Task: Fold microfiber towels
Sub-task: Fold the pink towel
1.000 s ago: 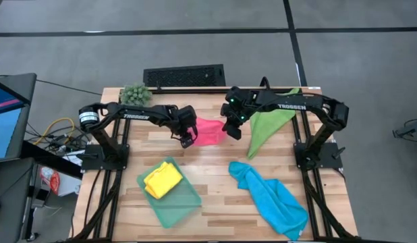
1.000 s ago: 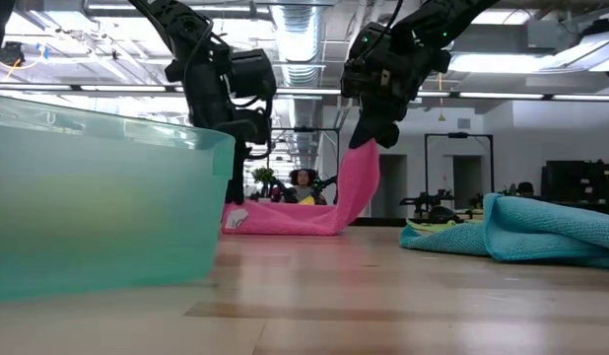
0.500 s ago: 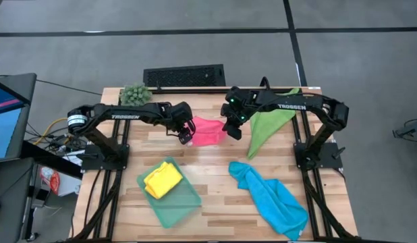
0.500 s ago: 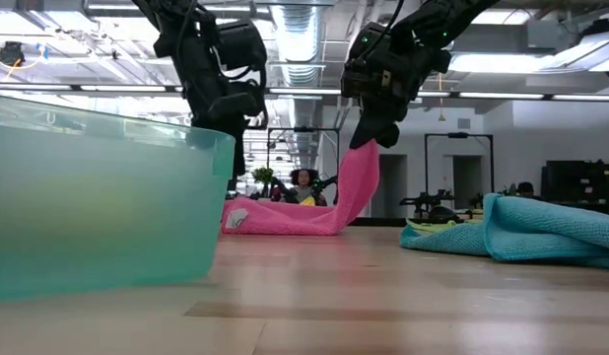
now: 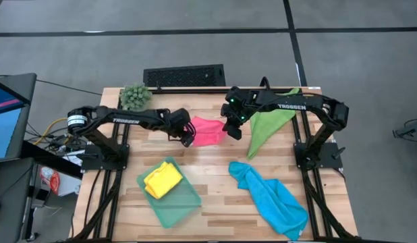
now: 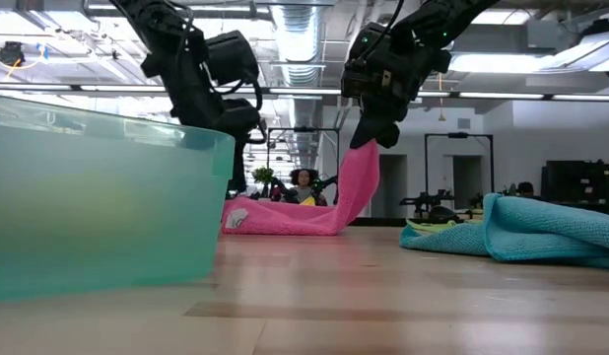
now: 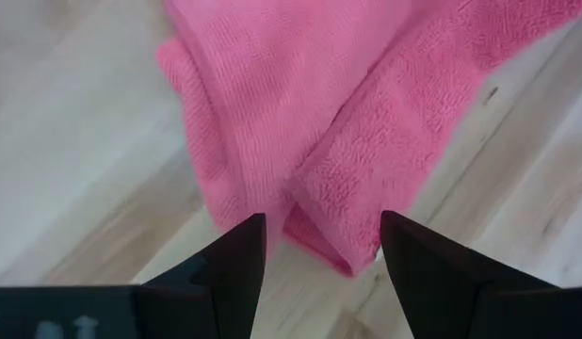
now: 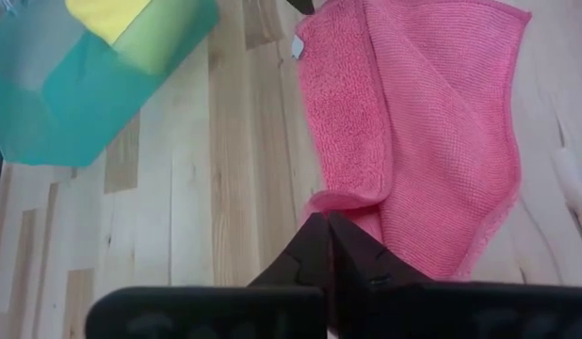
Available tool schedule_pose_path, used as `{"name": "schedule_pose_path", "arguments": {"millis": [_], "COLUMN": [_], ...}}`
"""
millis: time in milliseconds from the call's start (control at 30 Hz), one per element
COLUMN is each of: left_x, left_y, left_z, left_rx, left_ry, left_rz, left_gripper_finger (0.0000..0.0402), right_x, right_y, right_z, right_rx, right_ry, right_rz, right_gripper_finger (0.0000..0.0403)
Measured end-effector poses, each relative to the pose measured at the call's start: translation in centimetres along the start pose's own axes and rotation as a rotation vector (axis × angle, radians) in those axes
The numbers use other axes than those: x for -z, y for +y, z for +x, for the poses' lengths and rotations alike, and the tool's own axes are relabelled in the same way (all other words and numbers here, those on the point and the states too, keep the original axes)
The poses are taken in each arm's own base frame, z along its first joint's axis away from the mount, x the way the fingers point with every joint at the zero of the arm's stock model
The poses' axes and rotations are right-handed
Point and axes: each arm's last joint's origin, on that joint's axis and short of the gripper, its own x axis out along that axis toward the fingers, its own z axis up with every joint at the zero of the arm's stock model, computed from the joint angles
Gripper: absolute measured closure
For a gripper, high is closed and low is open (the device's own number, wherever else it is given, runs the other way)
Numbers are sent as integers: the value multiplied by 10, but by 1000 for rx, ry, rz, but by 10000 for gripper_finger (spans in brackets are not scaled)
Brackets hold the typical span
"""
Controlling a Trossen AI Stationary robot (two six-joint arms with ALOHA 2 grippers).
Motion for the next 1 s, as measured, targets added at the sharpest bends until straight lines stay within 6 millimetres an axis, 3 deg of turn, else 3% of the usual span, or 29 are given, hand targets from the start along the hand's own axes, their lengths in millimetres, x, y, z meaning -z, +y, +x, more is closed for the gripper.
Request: {"name": "schedule_pose_path", "arguments": {"millis": [200, 567, 1000], "left_x": [-4, -2, -6], "left_y": [-4, -3, -4], "left_z": [0, 6, 6], "left_rx": [-17, -42, -19], "left_ry": [-80, -71, -98], "left_rz": [32, 31, 63], "left_gripper_finger": [201, 213, 394], "right_x": [0, 0, 0], "right_y": [0, 0, 0], "right_z": [0, 0, 0], "right_rx": [0, 0, -1], "right_ry": [0, -1, 0], "right_rz": [-1, -8, -18], "right_gripper_finger": [385, 383, 384]}}
